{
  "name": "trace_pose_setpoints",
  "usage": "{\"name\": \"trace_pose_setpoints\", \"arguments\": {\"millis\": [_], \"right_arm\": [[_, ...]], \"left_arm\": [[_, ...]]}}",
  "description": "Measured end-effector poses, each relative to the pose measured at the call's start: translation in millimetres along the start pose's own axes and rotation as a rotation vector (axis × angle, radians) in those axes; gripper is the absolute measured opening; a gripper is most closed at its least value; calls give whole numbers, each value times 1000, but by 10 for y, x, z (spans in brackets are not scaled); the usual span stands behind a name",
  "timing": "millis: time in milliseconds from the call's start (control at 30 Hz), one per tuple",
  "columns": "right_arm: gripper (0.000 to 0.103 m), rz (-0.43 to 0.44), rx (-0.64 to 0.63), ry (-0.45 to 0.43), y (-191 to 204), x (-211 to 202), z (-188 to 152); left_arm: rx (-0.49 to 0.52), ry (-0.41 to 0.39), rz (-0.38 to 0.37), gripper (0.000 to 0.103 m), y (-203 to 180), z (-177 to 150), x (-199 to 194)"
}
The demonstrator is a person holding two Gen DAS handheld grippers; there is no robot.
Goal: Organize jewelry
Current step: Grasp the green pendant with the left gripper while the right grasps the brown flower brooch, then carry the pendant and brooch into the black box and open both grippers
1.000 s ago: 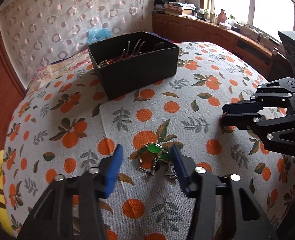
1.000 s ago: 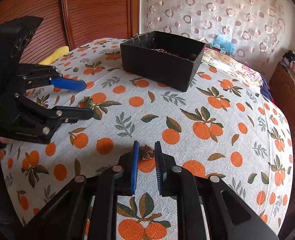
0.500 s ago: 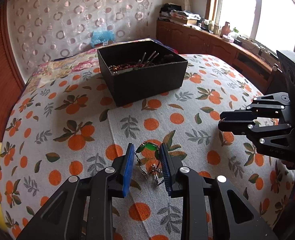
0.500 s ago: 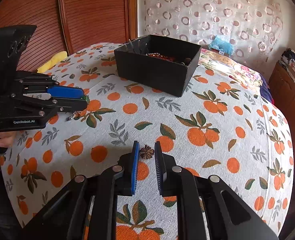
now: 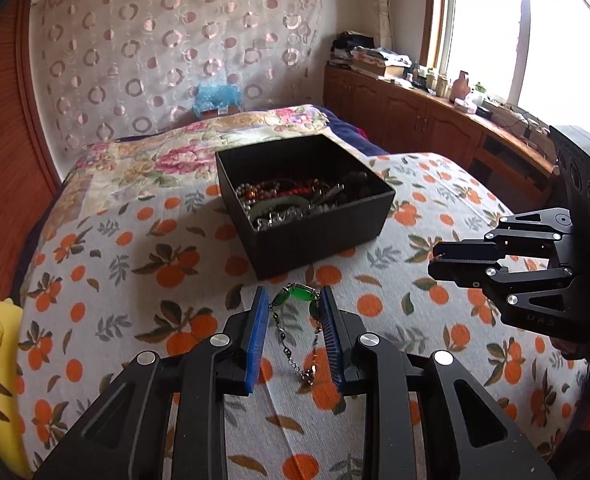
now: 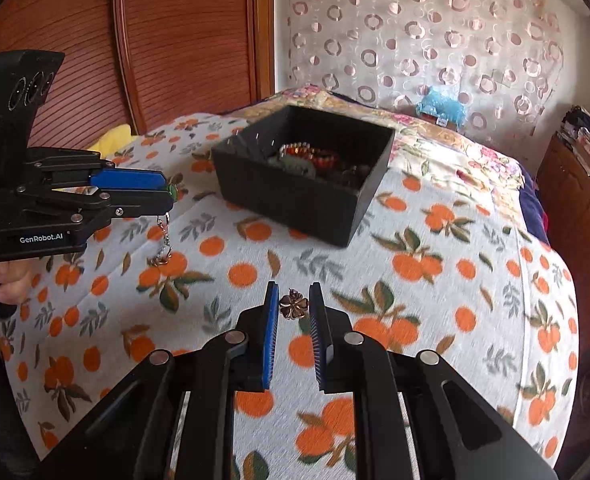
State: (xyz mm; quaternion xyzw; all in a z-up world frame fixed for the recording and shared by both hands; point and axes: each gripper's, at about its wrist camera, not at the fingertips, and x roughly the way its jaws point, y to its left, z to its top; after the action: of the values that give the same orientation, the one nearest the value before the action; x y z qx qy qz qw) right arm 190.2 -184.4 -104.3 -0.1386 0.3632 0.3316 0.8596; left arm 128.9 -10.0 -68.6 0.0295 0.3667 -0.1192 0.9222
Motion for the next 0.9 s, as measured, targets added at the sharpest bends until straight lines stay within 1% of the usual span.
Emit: {"name": "trace_pose_setpoints", "arguments": {"millis": [267, 500, 633, 900], "right_arm": [[17, 3, -6, -51, -126, -18, 322], [17, 7, -14, -82, -199, 34, 612], [17, -3, -16, -97, -250, 114, 770], [18, 5, 15, -100, -335, 308, 950]], "left_arm": [[-1, -60, 8, 25, 27, 276, -79], [8, -112, 31, 25, 65, 532, -150], [13, -140, 39, 25, 93, 677, -182], [16, -178, 51, 25, 146, 911, -189]]}}
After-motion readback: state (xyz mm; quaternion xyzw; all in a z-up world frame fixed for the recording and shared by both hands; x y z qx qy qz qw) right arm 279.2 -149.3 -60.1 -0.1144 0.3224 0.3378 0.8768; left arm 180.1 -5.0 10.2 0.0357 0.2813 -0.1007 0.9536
